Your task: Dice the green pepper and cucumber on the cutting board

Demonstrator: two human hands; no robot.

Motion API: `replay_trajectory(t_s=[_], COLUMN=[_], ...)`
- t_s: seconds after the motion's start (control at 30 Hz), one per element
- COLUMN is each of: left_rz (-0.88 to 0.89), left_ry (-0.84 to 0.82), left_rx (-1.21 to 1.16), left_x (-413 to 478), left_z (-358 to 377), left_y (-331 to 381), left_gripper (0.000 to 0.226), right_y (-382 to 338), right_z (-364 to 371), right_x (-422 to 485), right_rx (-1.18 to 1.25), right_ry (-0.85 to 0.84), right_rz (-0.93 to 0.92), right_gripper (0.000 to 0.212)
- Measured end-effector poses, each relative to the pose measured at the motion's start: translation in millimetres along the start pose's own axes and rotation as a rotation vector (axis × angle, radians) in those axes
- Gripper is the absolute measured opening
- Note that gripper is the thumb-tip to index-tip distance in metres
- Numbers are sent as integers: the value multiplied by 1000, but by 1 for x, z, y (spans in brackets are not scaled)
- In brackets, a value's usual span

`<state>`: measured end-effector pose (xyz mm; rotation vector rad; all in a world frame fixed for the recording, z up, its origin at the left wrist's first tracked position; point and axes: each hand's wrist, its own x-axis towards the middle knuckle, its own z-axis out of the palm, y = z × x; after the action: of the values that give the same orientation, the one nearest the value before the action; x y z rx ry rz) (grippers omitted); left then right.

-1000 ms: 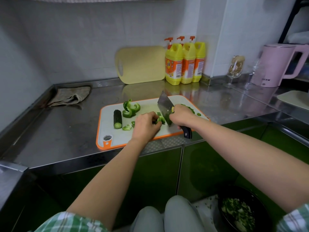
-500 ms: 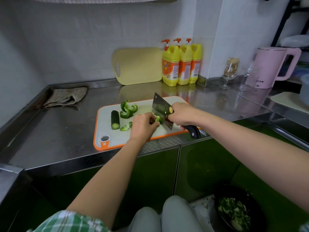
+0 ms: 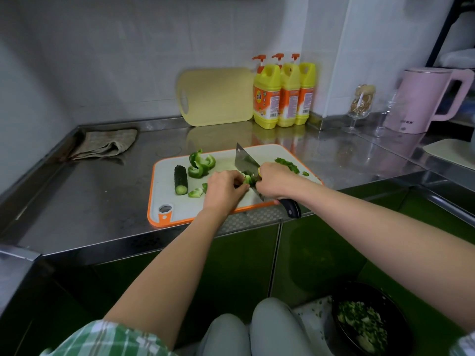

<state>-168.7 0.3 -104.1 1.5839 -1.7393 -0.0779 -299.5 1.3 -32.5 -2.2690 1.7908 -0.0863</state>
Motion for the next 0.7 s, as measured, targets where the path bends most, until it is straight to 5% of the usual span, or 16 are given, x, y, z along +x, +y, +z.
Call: replay_trajectory(t_s=[0.7], left_rz=[13], left_ry=[-4], left_rx=[11], left_x=[-2], left_z=[-2], left_y=[-2], left_gripper=[17], right_y=[10], right_z=[-4], right_x=[25], right_rx=[249], right_ry=[74], right_rz=[0], right_gripper=[14])
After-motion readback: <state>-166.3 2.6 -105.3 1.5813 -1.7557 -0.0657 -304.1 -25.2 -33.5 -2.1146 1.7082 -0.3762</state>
